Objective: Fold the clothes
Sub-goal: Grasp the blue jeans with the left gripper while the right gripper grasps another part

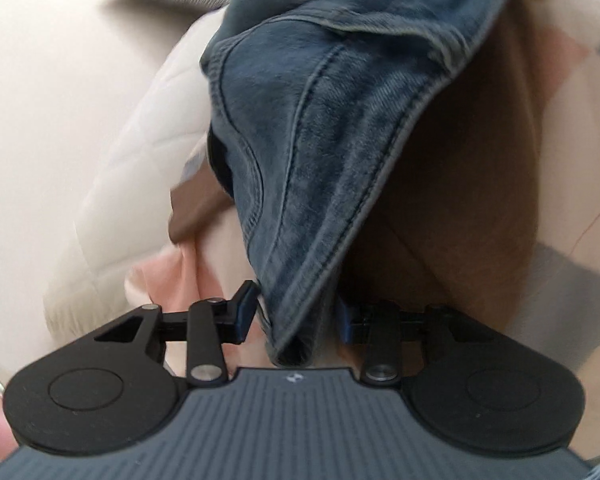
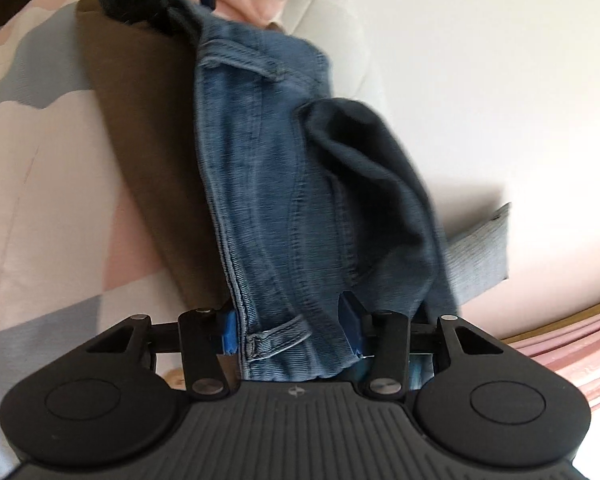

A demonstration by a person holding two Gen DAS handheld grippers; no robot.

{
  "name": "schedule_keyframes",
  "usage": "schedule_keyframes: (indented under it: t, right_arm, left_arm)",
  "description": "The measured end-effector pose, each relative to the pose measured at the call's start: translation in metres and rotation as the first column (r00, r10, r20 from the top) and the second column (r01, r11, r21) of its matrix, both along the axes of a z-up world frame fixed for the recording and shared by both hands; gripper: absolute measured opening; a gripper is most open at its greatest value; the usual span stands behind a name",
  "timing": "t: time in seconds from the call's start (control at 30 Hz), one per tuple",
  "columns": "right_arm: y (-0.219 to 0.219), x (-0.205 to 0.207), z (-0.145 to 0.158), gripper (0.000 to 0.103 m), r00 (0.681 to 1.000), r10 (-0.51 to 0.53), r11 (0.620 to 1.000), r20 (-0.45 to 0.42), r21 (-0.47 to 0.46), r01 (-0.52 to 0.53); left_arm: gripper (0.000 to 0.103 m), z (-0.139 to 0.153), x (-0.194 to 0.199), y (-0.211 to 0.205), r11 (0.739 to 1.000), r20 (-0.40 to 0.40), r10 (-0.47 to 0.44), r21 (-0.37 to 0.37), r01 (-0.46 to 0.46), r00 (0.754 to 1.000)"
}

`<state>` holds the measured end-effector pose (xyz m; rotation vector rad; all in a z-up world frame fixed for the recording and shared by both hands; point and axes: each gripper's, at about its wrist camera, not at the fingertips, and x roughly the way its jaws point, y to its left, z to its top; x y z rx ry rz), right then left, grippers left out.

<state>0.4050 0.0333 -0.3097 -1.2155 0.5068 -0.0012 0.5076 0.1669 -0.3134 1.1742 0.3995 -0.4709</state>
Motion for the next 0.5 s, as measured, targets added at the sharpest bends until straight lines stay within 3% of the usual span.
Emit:
schedule_keyframes:
  t: [0.13, 0.27, 0.33, 0.4, 0.5]
  right_arm:
    - [-0.003, -0.005, 0.004, 0.043, 0.998, 0.046, 0.998, 0.05, -0.046, -0.044]
    - [-0.002, 0.004, -0.009, 0.039, 0.997, 0.083, 0.989, -0.006, -0.122, -0.083]
    - [-0.003, 0.011, -0.002, 0.006, 0.993, 0.086, 0.993, -0.085, -0.07, -0.092]
    - [-0.006, 0.014, 0.021, 0.005, 0.994, 0.027, 0.999, -0.103, 0.035, -0.024]
    - [-0.014, 0.008, 0.068, 0.005, 0.996, -0.01, 0.979, -0.091, 0.203, 0.028]
  left_arm:
    - [0.02, 0.001, -0.002, -0.002, 1.0, 0.052, 0.004, 0.004, -0.004, 0.999]
    - [0.014, 0.001, -0.006, -0.007, 0.999, 0.092, 0.026, 0.018, -0.028, 0.995]
    - [0.011, 0.018, -0.001, -0.005, 0.996, 0.073, 0.081, -0.047, -0.078, 0.994]
    - [0.01, 0.049, 0.004, 0.0, 0.975, 0.035, 0.158, -0.164, -0.15, 0.987]
    - [0.01, 0.102, 0.005, 0.007, 0.908, -0.049, 0.242, -0.34, -0.244, 0.969]
